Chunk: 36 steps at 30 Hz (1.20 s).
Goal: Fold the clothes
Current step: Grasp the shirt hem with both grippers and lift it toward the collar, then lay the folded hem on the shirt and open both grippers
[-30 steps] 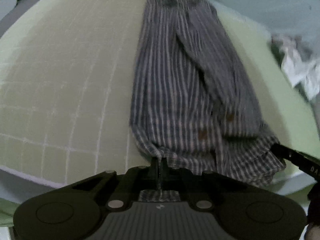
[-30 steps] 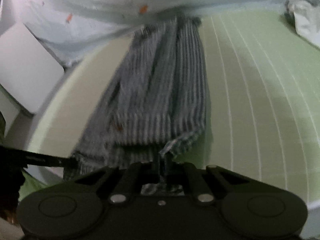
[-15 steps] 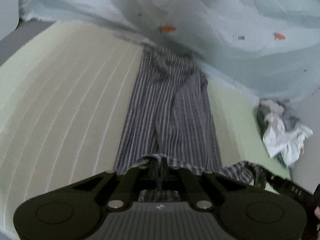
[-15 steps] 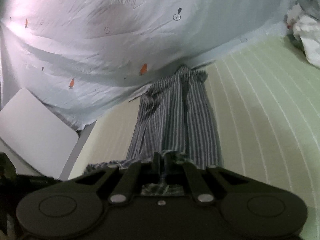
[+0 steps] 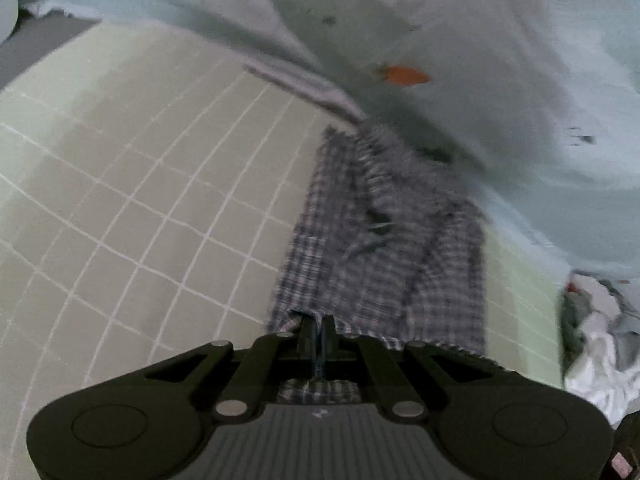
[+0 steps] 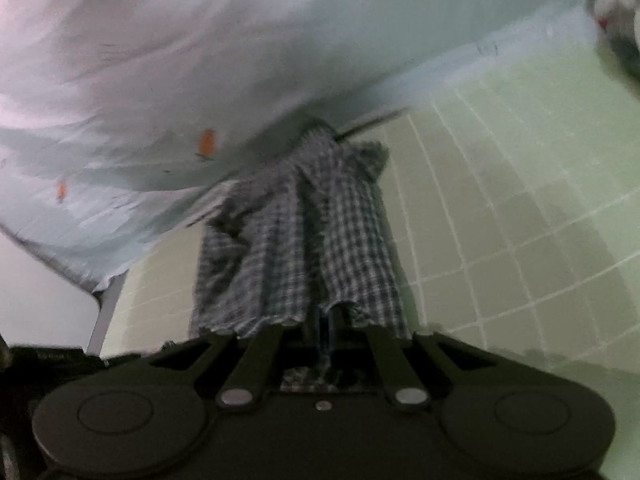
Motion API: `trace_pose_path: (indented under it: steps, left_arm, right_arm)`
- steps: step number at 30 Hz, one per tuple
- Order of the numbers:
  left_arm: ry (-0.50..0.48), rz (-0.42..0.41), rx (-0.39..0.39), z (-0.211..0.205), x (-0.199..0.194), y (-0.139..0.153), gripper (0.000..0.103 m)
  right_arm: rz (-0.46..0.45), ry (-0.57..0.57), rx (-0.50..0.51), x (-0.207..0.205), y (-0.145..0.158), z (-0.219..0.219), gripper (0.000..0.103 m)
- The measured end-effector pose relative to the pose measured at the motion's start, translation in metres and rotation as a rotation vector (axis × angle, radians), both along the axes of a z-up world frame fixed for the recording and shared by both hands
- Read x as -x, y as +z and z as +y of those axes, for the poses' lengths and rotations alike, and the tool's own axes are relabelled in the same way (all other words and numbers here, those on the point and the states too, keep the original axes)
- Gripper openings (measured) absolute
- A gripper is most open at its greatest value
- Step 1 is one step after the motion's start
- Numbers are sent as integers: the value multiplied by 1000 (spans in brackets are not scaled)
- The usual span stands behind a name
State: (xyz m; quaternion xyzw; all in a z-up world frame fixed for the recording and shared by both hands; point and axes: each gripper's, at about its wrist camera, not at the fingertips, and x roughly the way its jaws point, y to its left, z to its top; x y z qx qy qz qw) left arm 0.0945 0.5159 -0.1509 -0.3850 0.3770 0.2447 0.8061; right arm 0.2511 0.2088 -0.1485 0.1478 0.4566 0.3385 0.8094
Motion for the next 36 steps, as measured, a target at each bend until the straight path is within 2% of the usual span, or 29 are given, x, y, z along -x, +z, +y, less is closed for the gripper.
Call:
trace_pose_path:
  steps: [1,3,4,5,6,7,9,11,14,17,23,27,29,36]
  left_arm:
    - [7,5,12,4,-2,-5,4]
    - [26,-6,43,9,1,-10,13]
    - [38,-19,52,10,6,-12,20]
    - [56,-35,50,11,11,-11,26]
    - [75,-50,40,12,16,-8,29]
    - [93,-66,30,12,22,-3,36]
    - [124,-100,11,12,37,8,45]
    - [140,-124,-16,10,50,21,57]
    - [128,-100,-71,-6,65,33,68]
    - [87,-42,-94,-31,74,33,73]
    - [-64,127,-123,-80,70,4,73]
    - [-120,183,-155,-91,65,-7,75]
    - [-127,192,-173,-92,64,-10,79]
    - [-133,211,-178,-97,63,-20,81]
  right_arm:
    - [12,-4,10,-3,-4,5,7]
    - [14,2,15,-5,-9,9,13]
    - [6,11,12,-4,-8,9,37]
    - [-7,24,8,-1,-7,9,69]
    - [-23,28,14,1,-4,8,79]
    - [-42,24,31,5,0,7,86]
    - [-86,28,62,14,10,3,87]
    - [-143,33,87,30,22,-3,100]
    - [-223,53,137,61,38,-15,101]
    - [-274,81,206,93,43,-25,101]
    - [-273,84,338,130,31,-36,101]
    - [-304,40,374,131,33,-38,101]
    - [-332,27,403,128,34,-36,101]
    - [-377,65,487,117,24,-24,101]
